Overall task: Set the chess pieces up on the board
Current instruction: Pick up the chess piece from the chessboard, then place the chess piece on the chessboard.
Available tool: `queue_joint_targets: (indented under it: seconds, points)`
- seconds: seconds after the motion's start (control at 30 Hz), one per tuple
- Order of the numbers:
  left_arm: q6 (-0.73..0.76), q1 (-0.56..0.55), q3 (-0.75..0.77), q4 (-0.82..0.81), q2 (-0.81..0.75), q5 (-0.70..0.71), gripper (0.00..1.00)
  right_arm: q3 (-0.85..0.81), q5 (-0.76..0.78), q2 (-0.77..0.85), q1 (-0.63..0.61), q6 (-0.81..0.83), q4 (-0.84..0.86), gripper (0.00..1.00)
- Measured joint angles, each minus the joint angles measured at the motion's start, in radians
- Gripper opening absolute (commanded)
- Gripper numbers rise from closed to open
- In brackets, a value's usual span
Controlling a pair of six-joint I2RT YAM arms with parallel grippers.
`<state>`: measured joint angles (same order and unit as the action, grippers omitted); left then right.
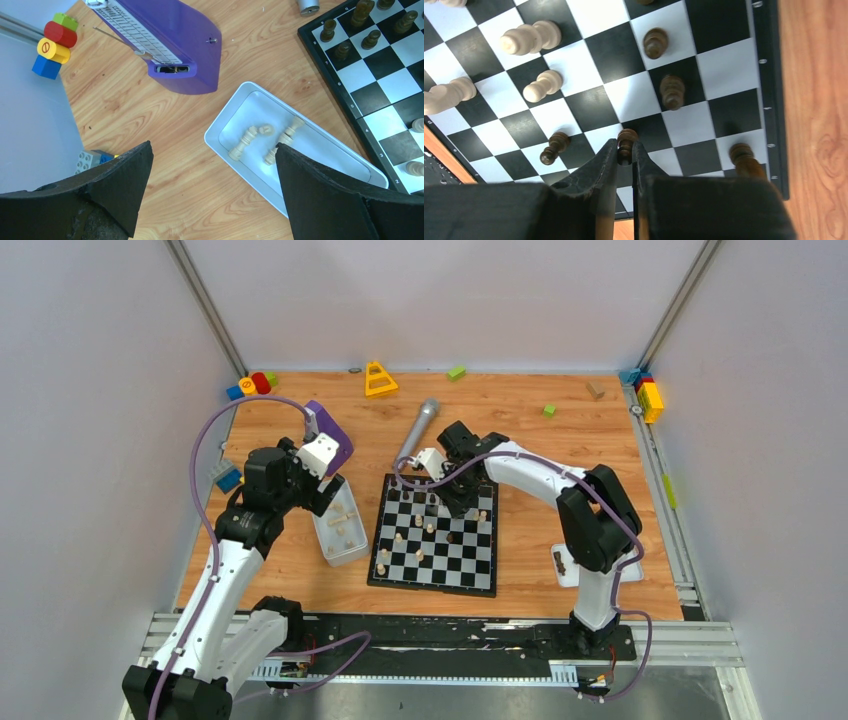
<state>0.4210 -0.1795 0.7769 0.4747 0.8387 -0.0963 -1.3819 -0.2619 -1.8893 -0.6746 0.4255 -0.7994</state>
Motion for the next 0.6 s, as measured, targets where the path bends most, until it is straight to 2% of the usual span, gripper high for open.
queue_joint_targets:
  seconds: [0.6]
  points:
    - [0.000, 0.000, 0.000, 0.000, 0.000, 0.000, 1.00, -0.099, 0.026, -0.050, 0.071, -0.002, 0.003, 0.03]
